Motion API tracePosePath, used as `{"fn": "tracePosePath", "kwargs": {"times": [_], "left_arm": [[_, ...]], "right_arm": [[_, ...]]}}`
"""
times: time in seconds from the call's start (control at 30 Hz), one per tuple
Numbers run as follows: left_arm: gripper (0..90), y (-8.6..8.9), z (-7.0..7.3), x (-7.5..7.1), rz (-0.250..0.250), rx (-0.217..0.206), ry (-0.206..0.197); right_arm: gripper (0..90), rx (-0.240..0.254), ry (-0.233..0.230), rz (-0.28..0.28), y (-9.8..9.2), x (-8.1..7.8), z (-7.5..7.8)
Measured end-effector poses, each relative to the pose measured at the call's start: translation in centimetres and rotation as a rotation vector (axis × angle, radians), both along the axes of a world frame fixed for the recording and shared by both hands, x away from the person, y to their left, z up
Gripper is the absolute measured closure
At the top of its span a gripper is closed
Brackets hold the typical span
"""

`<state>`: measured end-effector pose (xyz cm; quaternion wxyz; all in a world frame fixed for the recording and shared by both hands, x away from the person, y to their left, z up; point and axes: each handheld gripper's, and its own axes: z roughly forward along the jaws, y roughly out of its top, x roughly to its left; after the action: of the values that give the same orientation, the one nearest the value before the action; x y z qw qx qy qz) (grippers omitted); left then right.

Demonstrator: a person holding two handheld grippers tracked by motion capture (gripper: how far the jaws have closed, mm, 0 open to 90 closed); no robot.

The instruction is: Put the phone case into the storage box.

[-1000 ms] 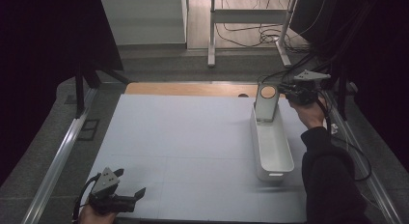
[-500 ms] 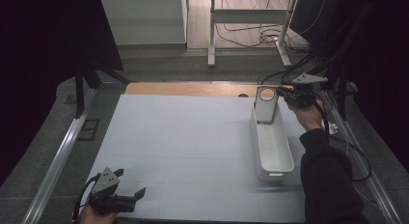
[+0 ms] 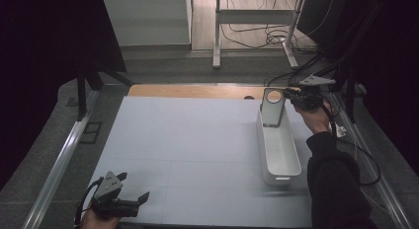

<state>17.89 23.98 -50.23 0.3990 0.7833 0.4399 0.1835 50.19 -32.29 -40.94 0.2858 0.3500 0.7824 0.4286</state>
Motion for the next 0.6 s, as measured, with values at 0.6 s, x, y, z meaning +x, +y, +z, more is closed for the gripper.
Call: {"fn": "tracePosePath", "kwargs": {"times": [0.6], "left_arm": [[0.0, 0.04, 0.01, -0.08, 0.005, 0.0, 0.0]], "right_arm": [[60.6, 0.009, 0.025, -0.03, 0.24, -0.1, 0.06]]}}
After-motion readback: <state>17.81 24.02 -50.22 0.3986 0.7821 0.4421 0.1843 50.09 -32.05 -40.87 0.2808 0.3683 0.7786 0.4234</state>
